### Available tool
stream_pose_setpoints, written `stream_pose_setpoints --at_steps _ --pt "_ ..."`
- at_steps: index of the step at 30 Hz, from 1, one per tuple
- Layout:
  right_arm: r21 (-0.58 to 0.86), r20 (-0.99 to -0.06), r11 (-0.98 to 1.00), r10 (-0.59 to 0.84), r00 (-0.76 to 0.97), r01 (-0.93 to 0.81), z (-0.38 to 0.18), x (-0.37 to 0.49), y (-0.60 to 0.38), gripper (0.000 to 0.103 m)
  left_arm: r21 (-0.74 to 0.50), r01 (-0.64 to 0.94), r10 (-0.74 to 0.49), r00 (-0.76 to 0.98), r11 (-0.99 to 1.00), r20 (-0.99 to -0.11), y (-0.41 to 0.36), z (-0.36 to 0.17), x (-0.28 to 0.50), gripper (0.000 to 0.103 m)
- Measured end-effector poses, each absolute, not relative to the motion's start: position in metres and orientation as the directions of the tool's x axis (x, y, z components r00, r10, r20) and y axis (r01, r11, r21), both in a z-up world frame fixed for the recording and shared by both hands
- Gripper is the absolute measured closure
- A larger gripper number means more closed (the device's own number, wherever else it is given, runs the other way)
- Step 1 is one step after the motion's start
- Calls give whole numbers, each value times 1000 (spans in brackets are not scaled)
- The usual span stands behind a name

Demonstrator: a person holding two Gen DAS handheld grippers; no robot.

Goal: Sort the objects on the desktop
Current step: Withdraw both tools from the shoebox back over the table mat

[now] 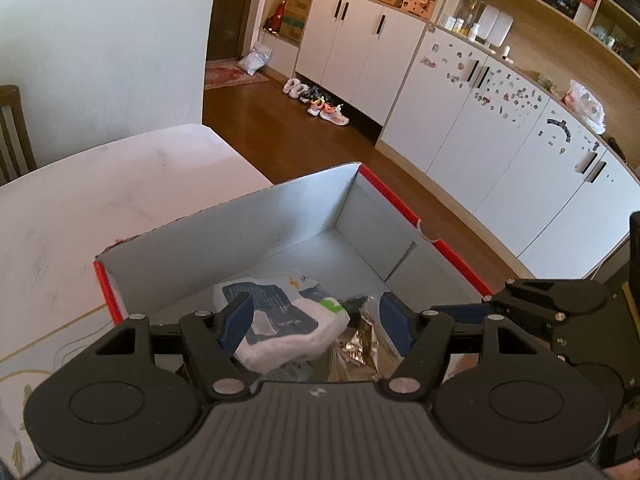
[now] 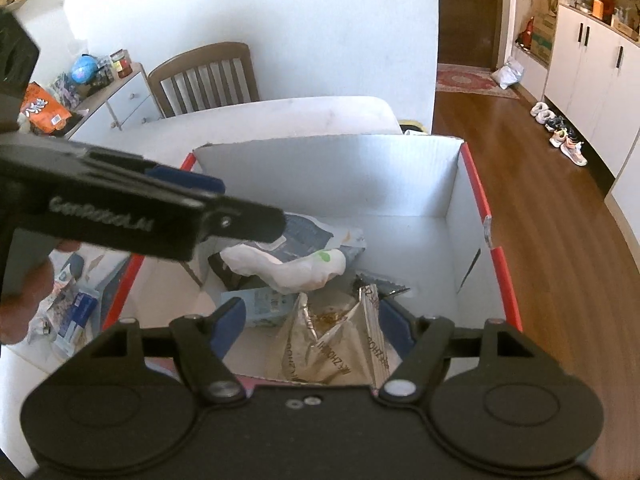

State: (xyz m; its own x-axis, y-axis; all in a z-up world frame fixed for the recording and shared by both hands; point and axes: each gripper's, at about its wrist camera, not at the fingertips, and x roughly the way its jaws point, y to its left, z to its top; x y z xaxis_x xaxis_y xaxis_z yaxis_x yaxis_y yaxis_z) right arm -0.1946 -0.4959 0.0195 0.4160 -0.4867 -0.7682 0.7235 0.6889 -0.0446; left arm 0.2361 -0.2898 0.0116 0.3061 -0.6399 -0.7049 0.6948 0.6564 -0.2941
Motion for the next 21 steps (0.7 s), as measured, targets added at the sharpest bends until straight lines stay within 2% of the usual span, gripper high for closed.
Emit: stream_pose_setpoints --at_steps 7,10,11,15,19,21 --pt "-60 -755 677 -512 411 733 21 -194 -481 26 -299 696 -654 318 652 -686 -268 19 223 34" --pt "-66 -750 675 -520 410 735 21 -194 -474 21 -298 699 -659 323 650 -679 -257 20 218 34" --pt "-70 -746 675 -524 410 735 22 -194 -472 16 -300 703 -663 321 645 -676 -254 22 217 33" --pt "-82 -734 674 -539 413 734 24 -193 -462 13 -266 716 -659 345 645 -669 -241 27 207 22" --pt "-89 -728 674 -547 413 734 26 -188 -453 9 -271 720 -665 340 639 -665 -227 28 202 20" --pt "-93 -725 679 -548 418 728 26 -185 -448 9 -266 726 -667 340 634 -663 -221 28 198 15"
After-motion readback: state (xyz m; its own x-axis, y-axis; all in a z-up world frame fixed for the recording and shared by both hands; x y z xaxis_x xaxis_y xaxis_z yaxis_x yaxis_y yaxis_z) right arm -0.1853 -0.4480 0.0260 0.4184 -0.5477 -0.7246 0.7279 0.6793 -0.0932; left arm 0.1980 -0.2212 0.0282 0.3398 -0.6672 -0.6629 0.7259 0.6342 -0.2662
